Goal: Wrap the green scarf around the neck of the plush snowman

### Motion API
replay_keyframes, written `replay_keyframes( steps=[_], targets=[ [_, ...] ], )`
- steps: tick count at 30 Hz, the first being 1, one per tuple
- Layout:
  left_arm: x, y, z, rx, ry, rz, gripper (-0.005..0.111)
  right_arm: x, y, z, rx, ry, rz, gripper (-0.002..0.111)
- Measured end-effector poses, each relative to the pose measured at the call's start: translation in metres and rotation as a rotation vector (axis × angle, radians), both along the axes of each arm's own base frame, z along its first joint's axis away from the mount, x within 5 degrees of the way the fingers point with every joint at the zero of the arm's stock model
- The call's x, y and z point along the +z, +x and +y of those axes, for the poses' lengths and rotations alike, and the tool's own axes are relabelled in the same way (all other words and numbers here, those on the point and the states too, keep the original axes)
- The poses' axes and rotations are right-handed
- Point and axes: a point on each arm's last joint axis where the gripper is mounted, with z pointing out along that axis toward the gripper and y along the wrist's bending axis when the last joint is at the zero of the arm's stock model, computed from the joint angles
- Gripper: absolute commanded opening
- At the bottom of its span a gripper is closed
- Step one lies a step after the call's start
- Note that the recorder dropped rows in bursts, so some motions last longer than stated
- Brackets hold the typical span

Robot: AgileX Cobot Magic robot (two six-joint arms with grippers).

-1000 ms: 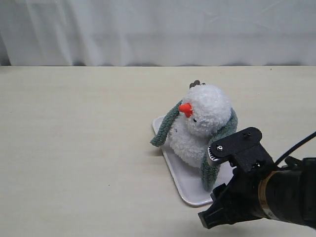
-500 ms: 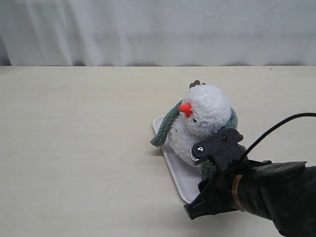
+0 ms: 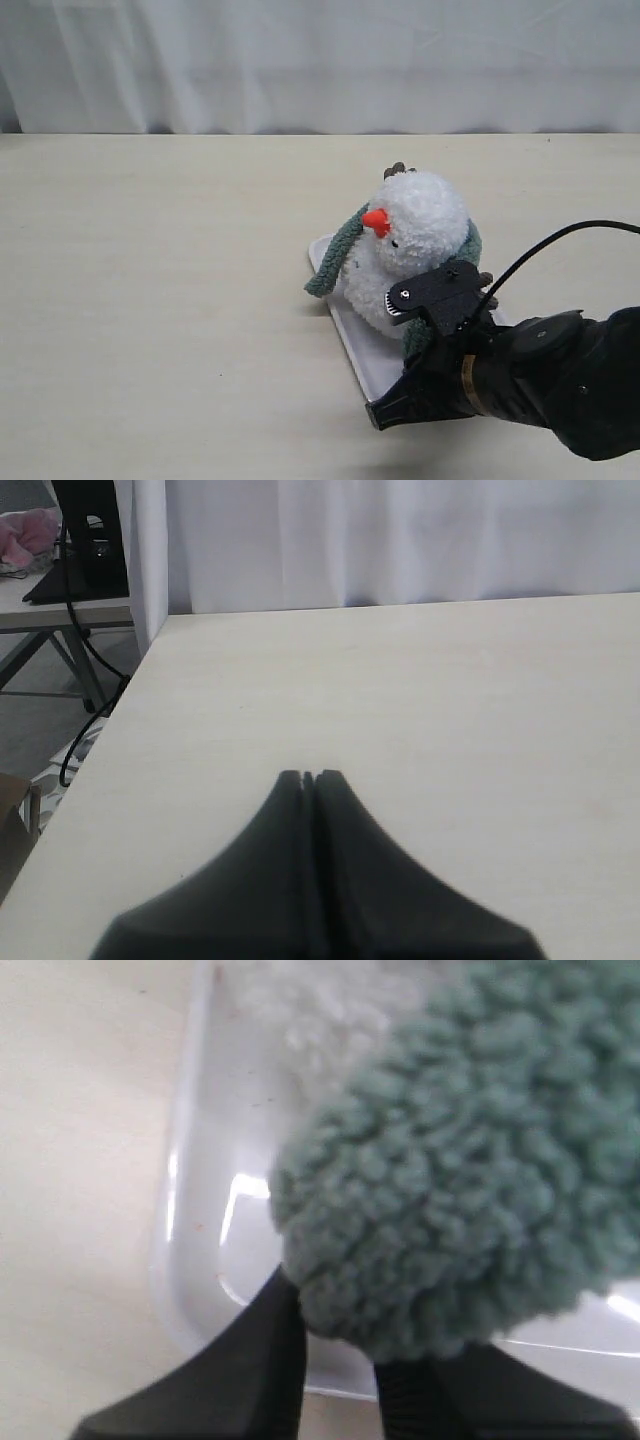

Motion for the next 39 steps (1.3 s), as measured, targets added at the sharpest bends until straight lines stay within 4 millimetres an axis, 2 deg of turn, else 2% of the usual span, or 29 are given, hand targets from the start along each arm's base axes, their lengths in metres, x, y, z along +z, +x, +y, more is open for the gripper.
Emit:
replay_keyframes(
  steps=[1,7,17,20,24,26,30,34,39],
  targets=[
    [0.000,0.000,0.000,0.000,0.000,0.000,0.000,0.000,-0.001,0.001,0.019,0.008,0.008,0.005],
    [0.000,0.000,0.000,0.000,0.000,0.000,0.000,0.001,-0.001,0.006,0.050,0.038,0.023,0.004],
    [0.000,0.000,0.000,0.000,0.000,0.000,0.000,0.030,0.018,0.040,0.145,0.217,-0.001,0.004],
    [0.000,0.000,0.000,0.000,0.000,0.000,0.000,0.034,0.022,0.041,0.131,0.211,-0.025,0.004],
    [0.000,0.000,0.000,0.000,0.000,0.000,0.000,0.028,0.026,0.038,0.096,0.168,-0.040,0.005],
    [0.000,0.000,0.000,0.000,0.000,0.000,0.000,0.023,0.027,0.038,0.089,0.156,-0.027,0.009],
    [0.000,0.000,0.000,0.000,0.000,0.000,0.000,0.014,0.027,0.038,0.090,0.142,-0.003,0.024],
    [0.000,0.000,0.000,0.000,0.000,0.000,0.000,0.014,0.025,0.042,0.112,0.168,0.022,0.038],
    [0.000,0.000,0.000,0.000,0.000,0.000,0.000,0.022,0.019,0.051,0.186,0.259,0.067,0.041]
  ],
)
